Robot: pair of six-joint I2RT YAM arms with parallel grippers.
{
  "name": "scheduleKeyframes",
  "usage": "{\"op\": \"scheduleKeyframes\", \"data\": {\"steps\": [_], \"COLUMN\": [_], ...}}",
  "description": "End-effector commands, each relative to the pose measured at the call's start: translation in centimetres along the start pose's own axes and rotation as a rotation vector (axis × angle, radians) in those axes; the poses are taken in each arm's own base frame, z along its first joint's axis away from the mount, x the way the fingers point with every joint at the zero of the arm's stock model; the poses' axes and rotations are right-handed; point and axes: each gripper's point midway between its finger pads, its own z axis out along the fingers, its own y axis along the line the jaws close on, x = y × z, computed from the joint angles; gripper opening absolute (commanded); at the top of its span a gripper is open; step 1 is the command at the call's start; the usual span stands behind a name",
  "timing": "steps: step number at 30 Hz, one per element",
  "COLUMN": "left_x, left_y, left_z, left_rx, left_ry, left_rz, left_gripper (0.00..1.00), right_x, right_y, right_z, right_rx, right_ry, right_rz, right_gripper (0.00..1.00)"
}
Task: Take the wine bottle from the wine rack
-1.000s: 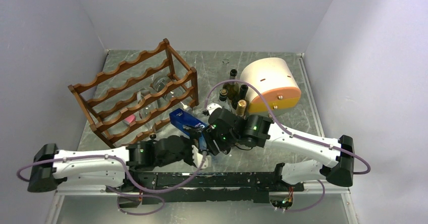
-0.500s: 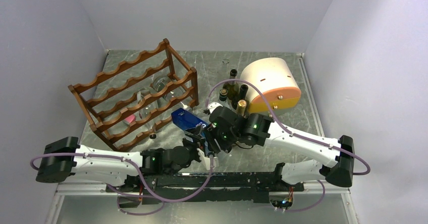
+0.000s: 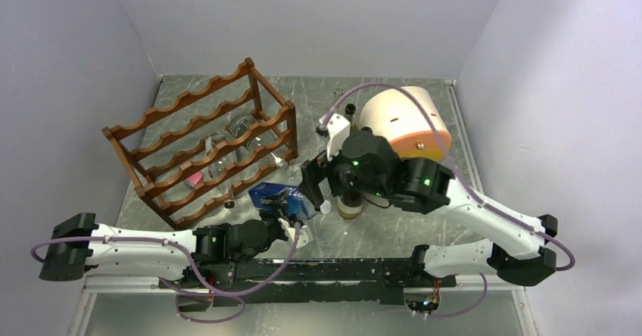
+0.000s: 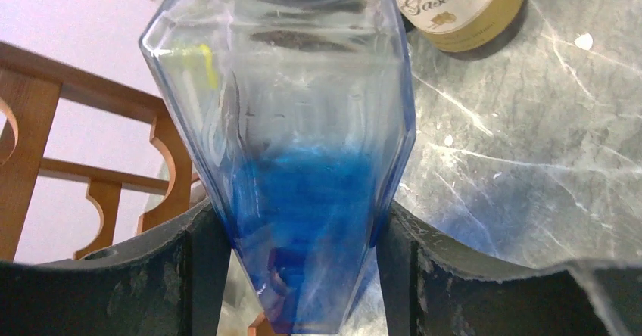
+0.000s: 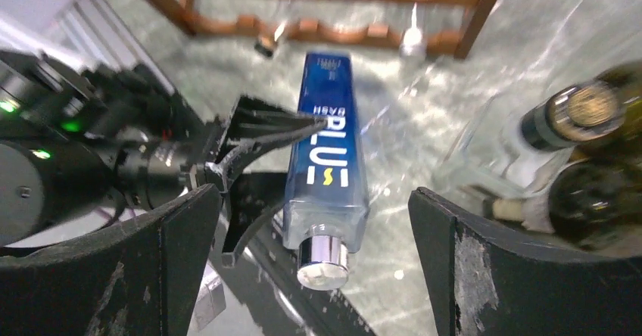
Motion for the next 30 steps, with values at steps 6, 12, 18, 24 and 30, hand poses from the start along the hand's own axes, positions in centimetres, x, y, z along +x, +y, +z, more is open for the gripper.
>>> {"op": "scheduleKeyframes", "data": {"steps": [6,12,18,24,30], "left_x": [-5.0,-11.4,-12.8,-13.1,-12.6], "left_y": [4.2,7.2,9.4,9.7,8.4], "left_z": [-1.6,-3.9,-4.8,-2.0,-0.1], "left_rx": [-0.092,-0.067,-0.108,-0.023,0.071], "left_ry": [-0.168,-0.473,-0.642,-0.624,-0.578], "left_rz": [-0.369,-0.646,-0.8,-0.907,-0.907], "left_gripper": [0.07,0.07,0.07,0.07,0.07], "right_x": [-8.8,-9.8,-9.7,-9.2,-8.5], "right_y": [-2.7,-3.8,-3.7,-3.6,-3.4], "right_z": [-6.3,-9.4,-10.8,-10.1,-9.6], "right_rx": [0.136,0.143,0.105,0.105,0.089], "right_ry": [-0.322,-0.466,-0.518,-0.487,-0.477], "right_rz": [-0.026,0.022,0.039,0.047,0.061], "right_gripper": [1.0,1.0,1.0,1.0,1.0]}}
